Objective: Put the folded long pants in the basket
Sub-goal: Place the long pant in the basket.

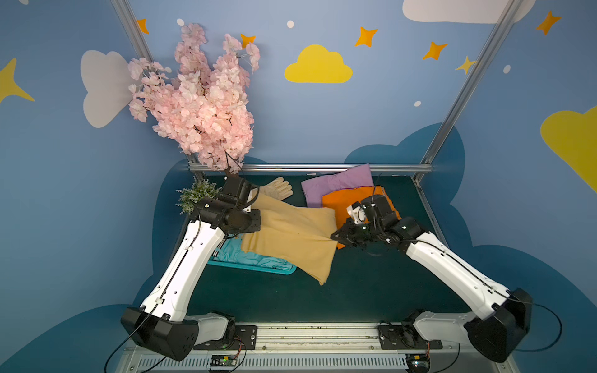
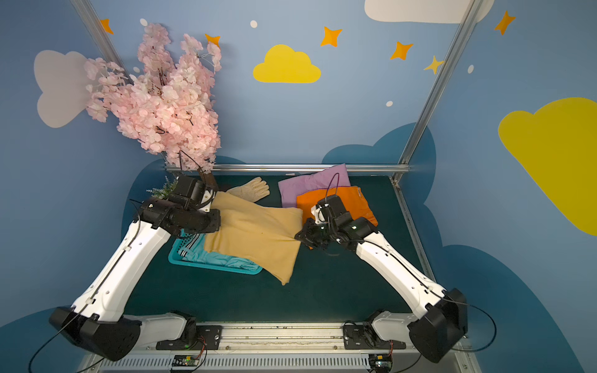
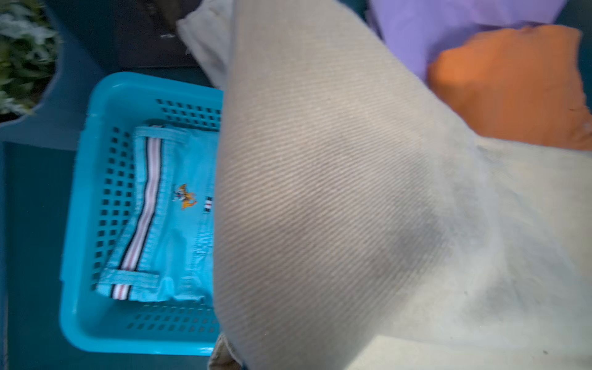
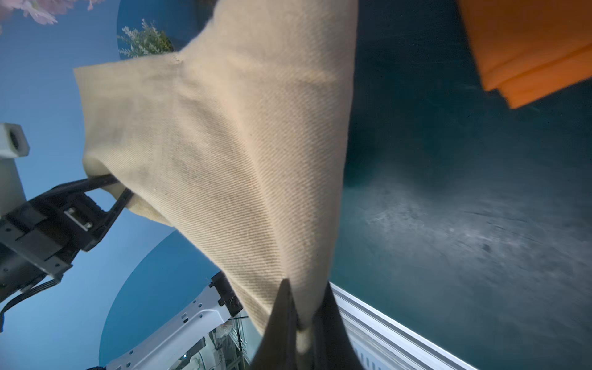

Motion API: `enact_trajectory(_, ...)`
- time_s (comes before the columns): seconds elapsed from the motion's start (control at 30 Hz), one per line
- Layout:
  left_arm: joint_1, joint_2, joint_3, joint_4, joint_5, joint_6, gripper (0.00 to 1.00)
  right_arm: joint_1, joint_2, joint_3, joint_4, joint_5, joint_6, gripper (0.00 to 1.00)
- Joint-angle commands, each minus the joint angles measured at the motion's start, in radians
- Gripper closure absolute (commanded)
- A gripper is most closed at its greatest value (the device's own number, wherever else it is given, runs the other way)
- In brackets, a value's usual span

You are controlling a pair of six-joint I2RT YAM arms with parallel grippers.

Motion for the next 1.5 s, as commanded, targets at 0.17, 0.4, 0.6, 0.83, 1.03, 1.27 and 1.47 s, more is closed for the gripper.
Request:
enact_trajectory(0.17, 0.275, 0.046, -0.055, 0.084, -0.219, 0.156, 0.97, 0.178, 0.276, 0.241, 0.015, 0.165, 0.083, 1.00)
enact_trajectory(0.4, 0.400, 0.110, -0.080, 0.143, -0.179, 0.175, 0.97, 0.230, 0.496, 0.414, 0.001, 0.142, 0.085, 1.00)
enact_trajectory(0.6, 0.408, 0.179, -0.074, 0.179, -0.146, 0.155, 0.98, 0.219, 0.564, 0.414, 0.000, 0.178, 0.058, 1.00)
enact_trajectory(0.83, 0.411, 0.261, -0.098, 0.196, -0.073, 0.129, 0.97, 0.226, 0.571, 0.447, -0.075, 0.256, -0.029, 1.00)
enact_trajectory(1.03, 0.411, 0.287, -0.157, 0.239, -0.064, 0.117, 0.98, 0.214, 0.567, 0.383, -0.044, 0.290, -0.046, 1.00)
enact_trajectory(1.27, 0.410, 0.305, -0.177, 0.249, -0.055, 0.121, 0.97, 0.241, 0.646, 0.435, -0.068, 0.331, -0.108, 1.00)
enact_trajectory(1.47, 0.411, 0.331, -0.165, 0.224, -0.074, 0.111, 0.94, 0.248, 0.684, 0.444, -0.066, 0.311, -0.104, 1.00)
